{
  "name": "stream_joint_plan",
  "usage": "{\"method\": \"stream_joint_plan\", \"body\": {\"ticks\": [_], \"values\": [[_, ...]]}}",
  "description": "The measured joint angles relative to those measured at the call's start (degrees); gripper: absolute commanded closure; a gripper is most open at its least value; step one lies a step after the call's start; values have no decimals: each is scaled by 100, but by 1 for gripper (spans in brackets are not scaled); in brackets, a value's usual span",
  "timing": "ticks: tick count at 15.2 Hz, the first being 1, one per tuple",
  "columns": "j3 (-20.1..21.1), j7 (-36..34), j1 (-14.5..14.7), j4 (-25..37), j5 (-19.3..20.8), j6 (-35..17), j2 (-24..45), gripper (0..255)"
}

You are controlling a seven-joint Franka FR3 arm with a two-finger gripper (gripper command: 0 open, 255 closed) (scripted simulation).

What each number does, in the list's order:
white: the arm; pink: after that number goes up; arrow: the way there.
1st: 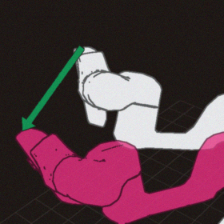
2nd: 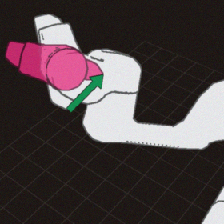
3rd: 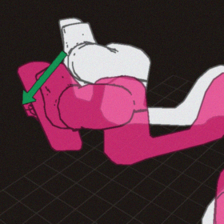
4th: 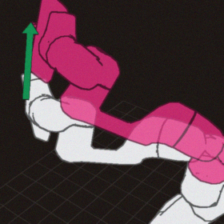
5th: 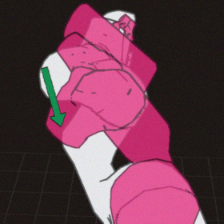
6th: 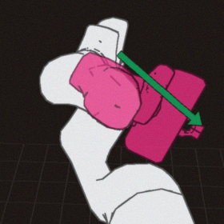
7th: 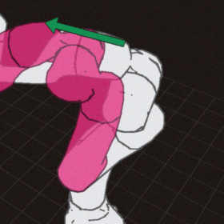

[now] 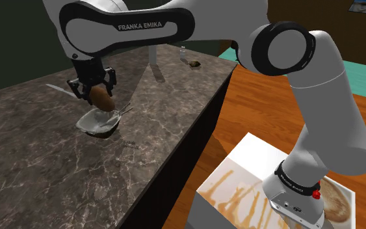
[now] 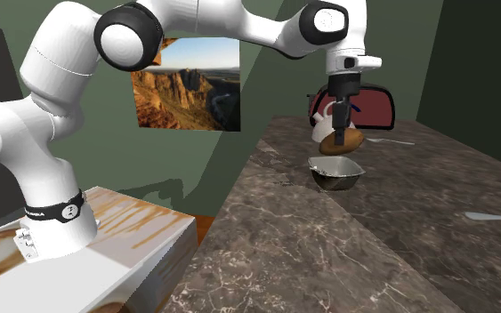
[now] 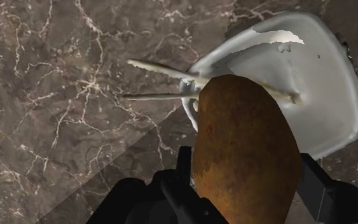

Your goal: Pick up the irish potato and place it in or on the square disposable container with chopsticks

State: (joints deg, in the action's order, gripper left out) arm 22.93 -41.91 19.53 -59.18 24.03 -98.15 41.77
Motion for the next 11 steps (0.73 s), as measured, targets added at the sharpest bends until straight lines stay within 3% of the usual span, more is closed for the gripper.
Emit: {"method": "stream_joint_plan", "body": {"ticks": [6,7,11], "values": [[0,-17,-9,-65,4,-63,-1,255],[0,-17,-9,-64,4,-63,0,0],[0,-17,-9,-63,4,-64,0,0]]}}
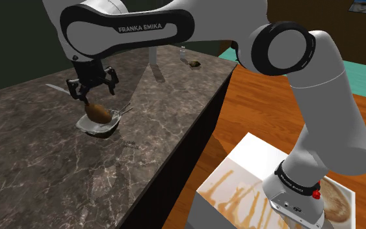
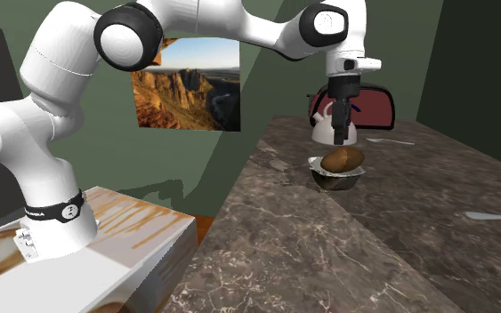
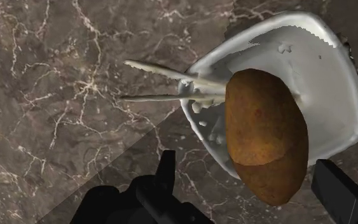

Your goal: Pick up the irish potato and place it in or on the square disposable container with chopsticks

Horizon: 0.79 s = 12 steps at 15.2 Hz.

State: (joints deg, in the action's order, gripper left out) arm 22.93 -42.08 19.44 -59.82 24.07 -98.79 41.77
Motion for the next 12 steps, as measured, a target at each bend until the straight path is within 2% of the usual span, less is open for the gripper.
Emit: {"method": "stream_joint_plan", "body": {"ticks": [3,6,8,12], "values": [[1,22,15,92,-6,86,0,0],[-11,85,215,760,7,598,126,0],[-17,134,252,970,5,774,149,0],[-15,136,260,993,3,809,141,0]]}}
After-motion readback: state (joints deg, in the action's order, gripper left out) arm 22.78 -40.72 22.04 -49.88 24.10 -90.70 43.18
